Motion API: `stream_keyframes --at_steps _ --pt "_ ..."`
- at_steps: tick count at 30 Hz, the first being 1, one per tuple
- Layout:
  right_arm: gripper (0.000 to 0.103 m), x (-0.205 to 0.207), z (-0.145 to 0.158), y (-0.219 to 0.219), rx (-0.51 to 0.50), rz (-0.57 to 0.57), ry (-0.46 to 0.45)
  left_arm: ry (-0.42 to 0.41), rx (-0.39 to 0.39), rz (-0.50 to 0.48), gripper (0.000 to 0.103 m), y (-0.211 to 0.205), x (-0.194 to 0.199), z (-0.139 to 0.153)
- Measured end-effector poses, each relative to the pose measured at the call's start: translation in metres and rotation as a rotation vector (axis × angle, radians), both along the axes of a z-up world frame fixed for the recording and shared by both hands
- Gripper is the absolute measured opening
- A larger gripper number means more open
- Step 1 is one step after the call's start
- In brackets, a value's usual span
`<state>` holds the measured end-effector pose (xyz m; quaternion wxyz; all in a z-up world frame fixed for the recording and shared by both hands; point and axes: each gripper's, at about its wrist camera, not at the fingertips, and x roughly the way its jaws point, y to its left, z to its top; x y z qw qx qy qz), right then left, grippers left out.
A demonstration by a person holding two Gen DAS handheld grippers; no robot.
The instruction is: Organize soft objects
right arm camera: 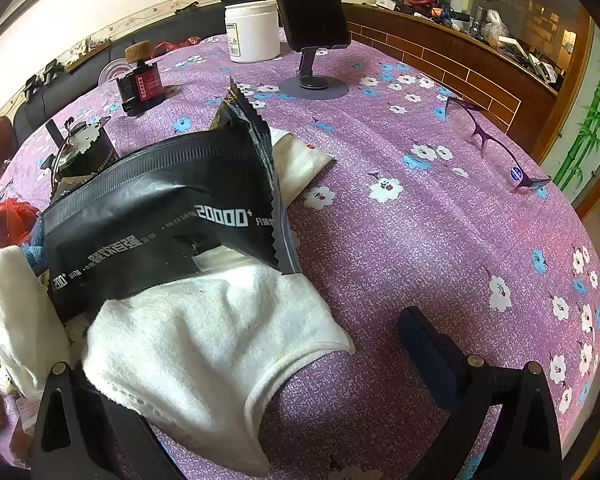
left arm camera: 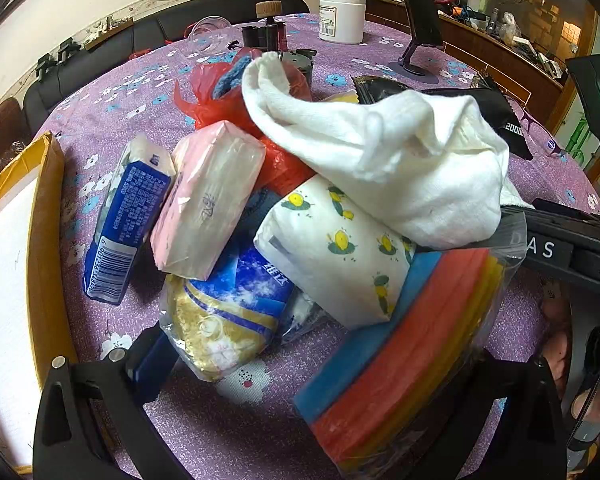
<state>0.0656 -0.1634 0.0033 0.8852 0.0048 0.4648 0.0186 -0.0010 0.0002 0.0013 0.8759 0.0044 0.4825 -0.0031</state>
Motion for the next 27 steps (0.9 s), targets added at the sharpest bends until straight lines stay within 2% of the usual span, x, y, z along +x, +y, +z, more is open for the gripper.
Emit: stream_keyframes --at_steps 22,27 --pt "0.102 0.0004 -0.0002 0.0008 0.002 0.012 0.0 0.0 0.0 0.0 0.103 0.0001 -0.0001 0.0" --pt "0.102 0.0039 0.0003 -0.0011 0.001 0.08 0.023 0.0 0.0 0.0 0.103 0.0001 -0.0001 -0.0001"
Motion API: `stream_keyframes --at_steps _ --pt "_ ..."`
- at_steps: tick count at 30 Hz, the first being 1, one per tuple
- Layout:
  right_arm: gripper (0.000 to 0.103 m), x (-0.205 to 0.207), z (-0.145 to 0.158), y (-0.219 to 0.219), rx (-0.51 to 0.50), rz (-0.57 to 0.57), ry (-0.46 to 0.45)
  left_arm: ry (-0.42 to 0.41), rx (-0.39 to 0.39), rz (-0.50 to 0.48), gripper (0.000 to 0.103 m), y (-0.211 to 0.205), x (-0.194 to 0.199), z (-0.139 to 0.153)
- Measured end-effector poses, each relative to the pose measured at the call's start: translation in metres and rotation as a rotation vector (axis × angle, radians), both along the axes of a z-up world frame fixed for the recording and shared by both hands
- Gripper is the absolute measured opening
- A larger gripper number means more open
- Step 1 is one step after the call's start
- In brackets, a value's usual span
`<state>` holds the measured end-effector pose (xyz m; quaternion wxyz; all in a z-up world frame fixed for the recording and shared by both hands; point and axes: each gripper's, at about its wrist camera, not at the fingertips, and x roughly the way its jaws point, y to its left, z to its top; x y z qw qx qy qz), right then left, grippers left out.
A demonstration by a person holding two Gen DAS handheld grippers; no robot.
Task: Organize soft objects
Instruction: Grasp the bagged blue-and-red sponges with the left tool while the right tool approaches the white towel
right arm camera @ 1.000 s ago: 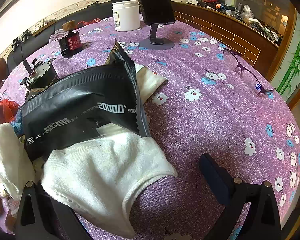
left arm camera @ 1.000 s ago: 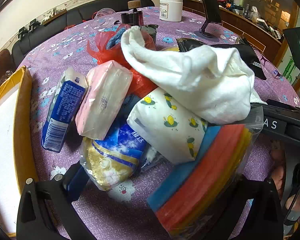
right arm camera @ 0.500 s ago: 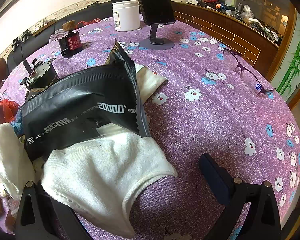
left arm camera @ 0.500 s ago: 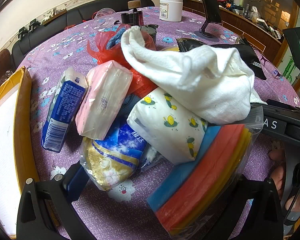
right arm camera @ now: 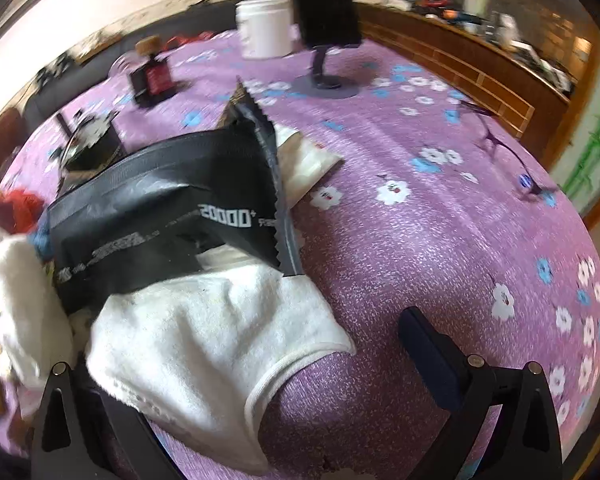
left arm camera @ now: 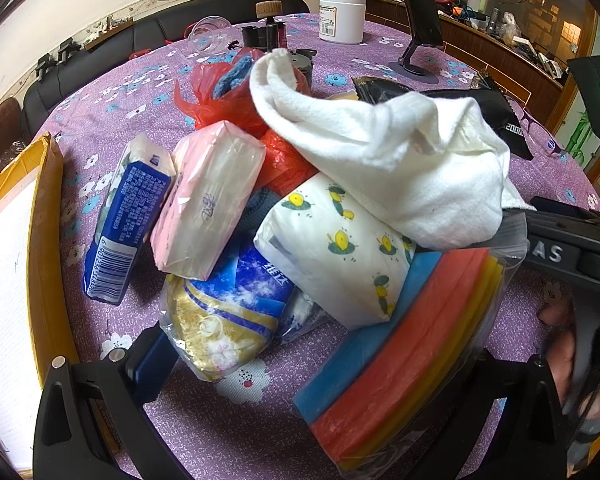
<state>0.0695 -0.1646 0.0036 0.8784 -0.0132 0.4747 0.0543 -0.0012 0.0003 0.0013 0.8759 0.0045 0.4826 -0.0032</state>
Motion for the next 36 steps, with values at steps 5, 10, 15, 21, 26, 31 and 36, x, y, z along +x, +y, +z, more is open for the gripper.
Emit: stream_keyframes --at_steps 5,10,15,21,26,31,36 --pt "0.102 -0.003 0.0 -0.009 -0.019 0.224 0.057 0.0 0.0 0.0 0.103 0.0 0.0 0.0" --pt "0.102 -0.015 0.003 -0.024 0.007 0.334 0.145 0.001 -0.001 0.0 0.103 0.0 0.0 0.0" --pt "0.098 -0.028 0.008 -0.04 0.081 0.425 0.189 0.102 0.006 -0.018 0.103 0.003 -0.007 0.004" --pt "0.098 -0.031 0.014 -0.041 0.138 0.513 0.211 0.113 -0.061 -0.027 0.103 0.007 -0.046 0.023" --pt "0.098 -0.027 0.017 -0.035 0.163 0.537 0.203 0.08 -0.027 -0.028 0.103 0.005 -0.057 0.037" --pt "0.098 -0.028 0.021 -0.044 0.183 0.483 0.199 0.072 -0.01 -0.121 0.103 -0.006 -0.038 0.036" --pt "0.098 -0.033 0.031 -0.061 0.166 0.415 0.172 0.105 0.007 -0.24 0.102 -0.018 -0.017 0.016"
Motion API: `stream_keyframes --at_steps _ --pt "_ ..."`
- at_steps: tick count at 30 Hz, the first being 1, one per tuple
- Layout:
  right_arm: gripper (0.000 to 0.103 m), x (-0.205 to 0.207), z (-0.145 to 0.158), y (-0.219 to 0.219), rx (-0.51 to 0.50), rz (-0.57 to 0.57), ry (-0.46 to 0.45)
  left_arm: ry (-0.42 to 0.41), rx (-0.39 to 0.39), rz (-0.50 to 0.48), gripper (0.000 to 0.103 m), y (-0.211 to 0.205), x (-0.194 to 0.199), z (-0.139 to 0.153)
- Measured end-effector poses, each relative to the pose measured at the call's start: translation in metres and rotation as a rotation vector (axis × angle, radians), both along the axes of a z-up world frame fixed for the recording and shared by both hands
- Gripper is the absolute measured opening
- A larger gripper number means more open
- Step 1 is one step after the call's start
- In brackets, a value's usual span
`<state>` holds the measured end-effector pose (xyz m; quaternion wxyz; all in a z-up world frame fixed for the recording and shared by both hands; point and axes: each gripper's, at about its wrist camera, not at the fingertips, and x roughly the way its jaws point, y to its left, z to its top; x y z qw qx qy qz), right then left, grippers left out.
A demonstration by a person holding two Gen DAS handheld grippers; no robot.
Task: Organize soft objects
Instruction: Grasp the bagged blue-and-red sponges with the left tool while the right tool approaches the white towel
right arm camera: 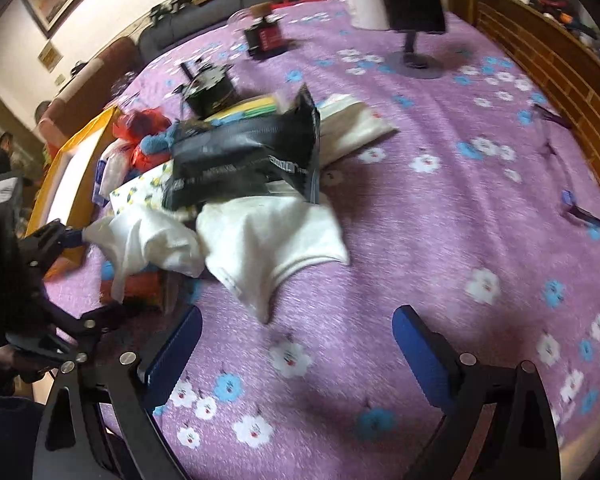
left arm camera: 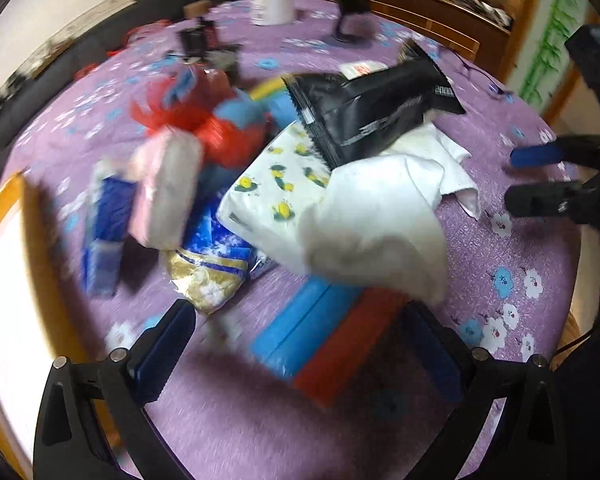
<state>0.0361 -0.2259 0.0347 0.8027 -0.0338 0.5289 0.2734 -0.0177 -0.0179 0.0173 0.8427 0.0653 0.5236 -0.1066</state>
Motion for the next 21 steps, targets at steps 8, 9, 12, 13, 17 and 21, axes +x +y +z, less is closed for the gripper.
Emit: stream_keyframes --at_steps 8,9,12,13,17,21 --pt "0.098 -0.01 0.019 -0.004 0.03 -0.089 -0.021 -0.007 -0.049 -0.062 0.054 -0.008 -0.004 0.0" --pt "0.098 -0.011 0.021 0.002 0.034 -0.081 -0.026 -0.004 -0.054 -0.064 0.052 -0.006 -0.008 0.001" --pt "0.098 -0.02 0.025 0.029 0.039 -0.029 -0.046 0.016 -0.087 -0.06 0.049 0.009 -0.024 0.004" --pt "0.098 -0.024 0.027 0.039 0.04 -0.006 -0.048 0.022 -0.094 -0.059 0.049 0.014 -0.03 0.004" --pt "0.098 -0.038 0.028 0.079 0.022 0.079 -0.067 0.032 -0.089 -0.049 0.049 0.033 -0.054 0.006" --pt "0.098 -0.044 0.016 0.11 -0.034 0.125 -0.058 0.03 -0.09 -0.027 0.049 0.049 -0.071 0.008"
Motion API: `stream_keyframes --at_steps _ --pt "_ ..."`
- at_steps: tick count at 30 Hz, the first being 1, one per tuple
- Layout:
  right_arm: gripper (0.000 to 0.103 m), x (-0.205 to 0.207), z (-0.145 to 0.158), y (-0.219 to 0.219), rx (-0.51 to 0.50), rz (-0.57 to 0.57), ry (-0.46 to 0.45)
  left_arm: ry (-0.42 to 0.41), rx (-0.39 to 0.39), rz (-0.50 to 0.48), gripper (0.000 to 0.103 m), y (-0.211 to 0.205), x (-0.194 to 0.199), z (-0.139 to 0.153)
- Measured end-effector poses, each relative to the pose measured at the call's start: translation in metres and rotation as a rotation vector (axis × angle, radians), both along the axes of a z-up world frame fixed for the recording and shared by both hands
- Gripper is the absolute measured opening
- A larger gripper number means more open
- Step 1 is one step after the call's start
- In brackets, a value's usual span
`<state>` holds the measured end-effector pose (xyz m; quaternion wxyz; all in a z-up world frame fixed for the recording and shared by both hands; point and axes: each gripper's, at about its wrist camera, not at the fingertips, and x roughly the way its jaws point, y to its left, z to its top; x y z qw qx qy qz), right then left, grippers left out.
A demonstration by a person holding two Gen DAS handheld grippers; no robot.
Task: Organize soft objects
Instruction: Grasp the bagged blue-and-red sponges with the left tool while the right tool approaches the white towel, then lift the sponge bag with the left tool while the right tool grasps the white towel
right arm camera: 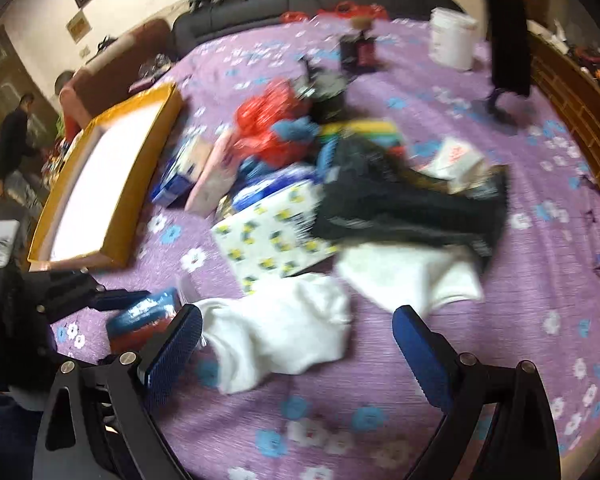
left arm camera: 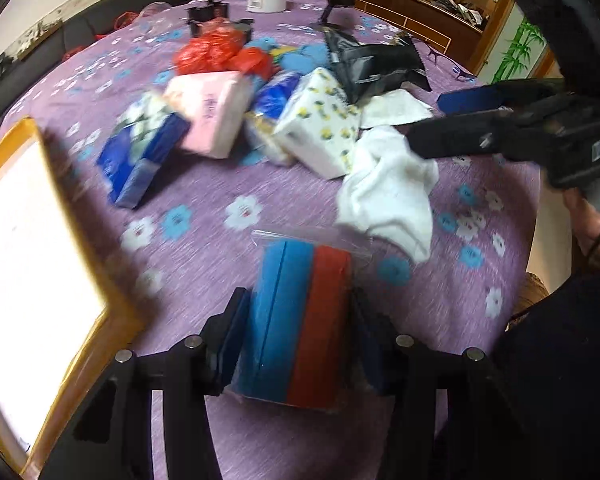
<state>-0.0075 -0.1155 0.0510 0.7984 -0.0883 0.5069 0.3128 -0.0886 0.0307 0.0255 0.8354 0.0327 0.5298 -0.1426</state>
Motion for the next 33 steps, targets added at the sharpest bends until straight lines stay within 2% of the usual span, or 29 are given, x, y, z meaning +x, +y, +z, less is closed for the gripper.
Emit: stream_keyframes --at_steps 4,5,6,7,8,9,11,12,13,15,18,23,30,33 --pt "0.097 0.0 -0.022 0.018 -0.095 -0.001 0.025 -0.008 -0.016 0.011 0.053 0.013 -0.01 0.003" --pt "0.084 0.001 -0.027 0.02 -0.114 -0.001 0.039 -0.007 -0.014 0.012 0.056 0.014 -0.011 0.003" --pt "0.064 0.001 -0.034 0.022 -0.14 -0.002 0.062 -0.009 -0.002 0.015 0.065 0.015 -0.012 0.003" --pt "0.061 0.001 -0.037 0.024 -0.159 -0.007 0.078 -0.014 0.008 0.014 0.072 0.015 -0.012 0.004" --pt "0.052 0.0 -0.037 0.023 -0.172 -0.016 0.058 -0.021 0.015 0.012 0.073 0.015 -0.012 0.004" --pt "0.04 0.0 -0.037 0.024 -0.174 -0.016 0.052 -0.026 0.021 0.011 0.074 0.014 -0.012 0.005" --pt "0.027 0.0 -0.035 0.02 -0.16 -0.024 0.053 -0.018 0.019 0.008 0.074 0.015 -0.01 0.002" --pt "0.025 0.0 -0.034 0.016 -0.139 -0.033 0.063 -0.012 0.024 0.009 0.074 0.014 -0.008 0.0" --pt "0.023 0.0 -0.033 0.012 -0.118 -0.036 0.072 -0.005 0.03 0.009 0.068 0.014 -0.006 -0.002" --pt "0.022 -0.002 -0.029 0.005 -0.087 -0.045 0.074 -0.009 0.051 0.008 0.045 0.012 -0.004 -0.004" --pt "0.022 -0.007 -0.02 0.001 -0.062 -0.055 0.061 -0.013 0.003 0.004 0.044 0.014 -0.003 0.002" --pt "0.022 -0.012 -0.006 -0.002 -0.011 -0.054 0.038 -0.07 -0.074 0.01 0.044 0.02 -0.005 0.02" --pt "0.022 -0.017 0.008 0.006 0.013 -0.02 0.023 -0.144 -0.154 0.119 0.044 0.053 -0.007 0.05" --pt "0.022 -0.015 0.013 0.016 0.021 0.003 0.021 -0.179 -0.158 0.169 0.044 0.067 -0.013 0.062"
